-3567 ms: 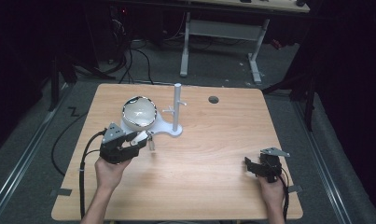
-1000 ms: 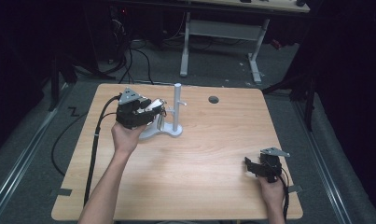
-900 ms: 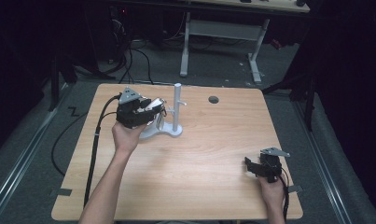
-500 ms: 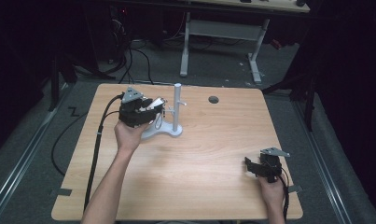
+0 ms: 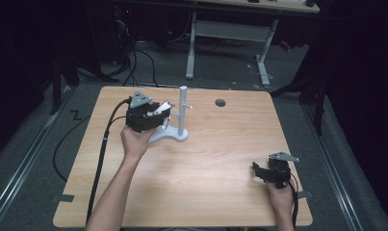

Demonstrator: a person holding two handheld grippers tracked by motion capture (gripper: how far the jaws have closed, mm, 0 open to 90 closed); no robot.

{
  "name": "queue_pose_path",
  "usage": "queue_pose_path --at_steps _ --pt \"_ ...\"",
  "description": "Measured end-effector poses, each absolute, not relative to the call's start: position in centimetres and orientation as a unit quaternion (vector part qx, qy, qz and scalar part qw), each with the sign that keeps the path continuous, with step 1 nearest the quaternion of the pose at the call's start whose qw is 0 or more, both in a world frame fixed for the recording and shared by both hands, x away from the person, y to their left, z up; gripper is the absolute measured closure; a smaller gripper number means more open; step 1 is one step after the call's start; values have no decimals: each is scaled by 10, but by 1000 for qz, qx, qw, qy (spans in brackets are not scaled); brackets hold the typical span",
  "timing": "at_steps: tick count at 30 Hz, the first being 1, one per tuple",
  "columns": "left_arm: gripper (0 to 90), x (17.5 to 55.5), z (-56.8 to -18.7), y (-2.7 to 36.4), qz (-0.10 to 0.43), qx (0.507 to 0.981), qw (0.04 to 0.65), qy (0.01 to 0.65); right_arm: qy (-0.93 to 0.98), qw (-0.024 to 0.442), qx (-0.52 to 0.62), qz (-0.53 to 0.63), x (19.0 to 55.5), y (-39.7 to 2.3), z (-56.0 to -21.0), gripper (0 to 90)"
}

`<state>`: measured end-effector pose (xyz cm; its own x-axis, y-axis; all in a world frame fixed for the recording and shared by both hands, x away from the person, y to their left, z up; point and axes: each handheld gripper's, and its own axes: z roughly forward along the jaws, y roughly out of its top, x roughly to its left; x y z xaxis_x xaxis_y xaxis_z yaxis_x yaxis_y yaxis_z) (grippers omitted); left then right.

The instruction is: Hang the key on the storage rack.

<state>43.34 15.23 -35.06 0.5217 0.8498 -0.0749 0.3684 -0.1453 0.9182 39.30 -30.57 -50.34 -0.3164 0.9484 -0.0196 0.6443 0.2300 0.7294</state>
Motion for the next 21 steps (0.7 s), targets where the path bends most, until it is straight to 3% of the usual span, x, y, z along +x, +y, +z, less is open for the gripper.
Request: queue_pose_path --at_steps 21 --pt "512 438 -366 154 231 710 496 443 747 240 533 317 393 -306 -503 276"
